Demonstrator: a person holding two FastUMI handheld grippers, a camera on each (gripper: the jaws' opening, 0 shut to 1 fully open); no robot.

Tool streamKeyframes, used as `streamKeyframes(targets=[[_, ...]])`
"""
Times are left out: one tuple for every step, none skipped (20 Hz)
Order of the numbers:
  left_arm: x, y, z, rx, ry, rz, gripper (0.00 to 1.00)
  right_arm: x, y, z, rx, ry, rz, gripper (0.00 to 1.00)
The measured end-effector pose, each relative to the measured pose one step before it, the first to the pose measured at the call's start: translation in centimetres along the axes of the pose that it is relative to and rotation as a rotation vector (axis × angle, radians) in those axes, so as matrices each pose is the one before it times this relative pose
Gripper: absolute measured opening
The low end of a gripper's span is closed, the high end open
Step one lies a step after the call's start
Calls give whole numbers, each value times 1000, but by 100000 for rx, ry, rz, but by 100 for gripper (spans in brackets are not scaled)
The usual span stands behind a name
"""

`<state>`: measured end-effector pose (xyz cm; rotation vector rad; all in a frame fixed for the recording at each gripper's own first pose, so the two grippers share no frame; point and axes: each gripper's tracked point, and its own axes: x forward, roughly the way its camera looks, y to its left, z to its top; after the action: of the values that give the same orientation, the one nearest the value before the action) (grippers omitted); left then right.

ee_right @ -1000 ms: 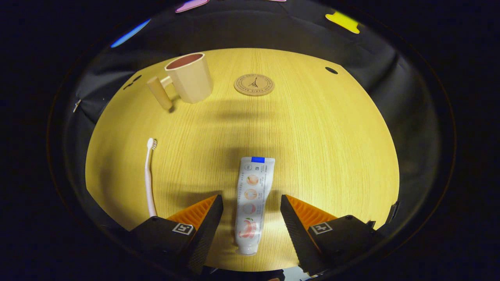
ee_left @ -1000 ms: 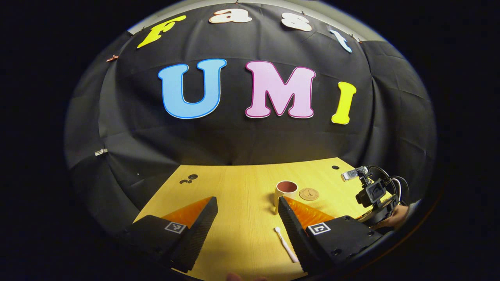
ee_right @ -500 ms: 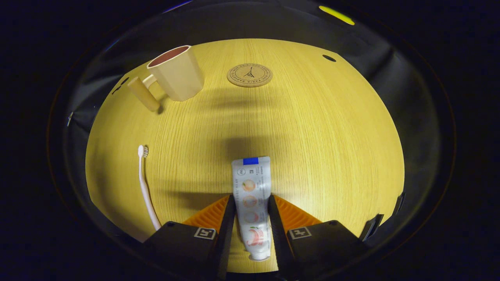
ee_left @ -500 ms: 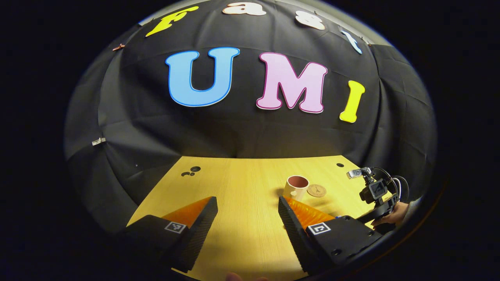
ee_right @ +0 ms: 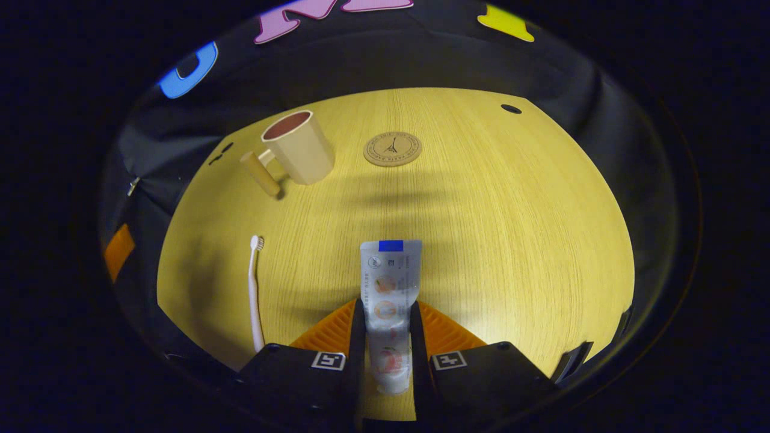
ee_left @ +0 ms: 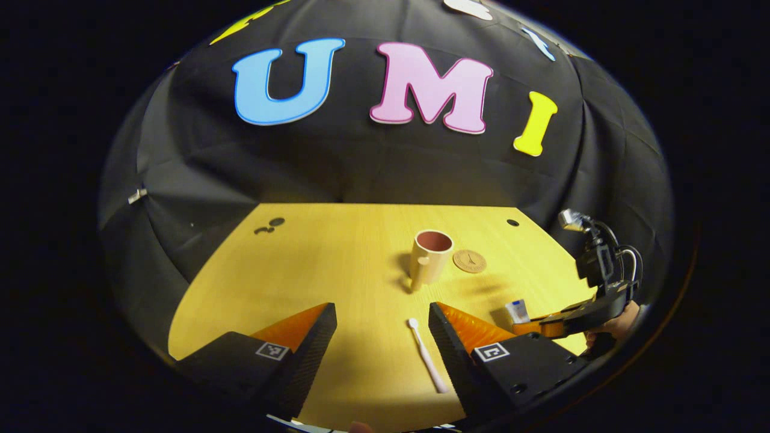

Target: Put the toothbrush and toothpaste on the desktop into the cup, then pick up the cup and place it on the coaster on the desktop.

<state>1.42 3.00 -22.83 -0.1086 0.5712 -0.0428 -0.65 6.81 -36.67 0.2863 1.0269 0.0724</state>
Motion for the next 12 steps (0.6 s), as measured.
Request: streamKeyframes(targets=[[531,-553,-814,-913,2742,113,95,-912,-127,744,431,-4087,3708,32],[516,-711,-849,-554,2532,43,94,-690,-136,477,-255,-2740,2483,37],[447,-581,-651,-177,2750,93,92,-699,-62,408,-755,-2454,2480,37],[903,-621,-973,69,3900,1008,90,-743,-261,371,-1255,-2487,2894,37],[545,-345,-644,-30,2545,891,89,-502,-123,322,-476,-1344,2052,37],[798,-422,-527,-304,2033,901,89,-582,-38,60,-362,-559,1706,37],[829,-506,-626,-823,2611,1013,88,-561,-315,154,-316,-166,1713,37],[845,-310,-764,-865,2641,1597,88,-526,-420,198,-213,-225,1359,37],[575,-162,-568,-373,2034,1442,88,-247,-336,251,-415,-131,580,37],[650,-328,-517,-305,2037,1030,88,-242,-399,60,-1163,13,274,37],[1031,-282,-896,-737,3148,1615,88,-418,-625,405,-1996,-715,165,37],[601,-47,-530,-571,1647,835,87,-192,-284,177,-410,-345,413,37]])
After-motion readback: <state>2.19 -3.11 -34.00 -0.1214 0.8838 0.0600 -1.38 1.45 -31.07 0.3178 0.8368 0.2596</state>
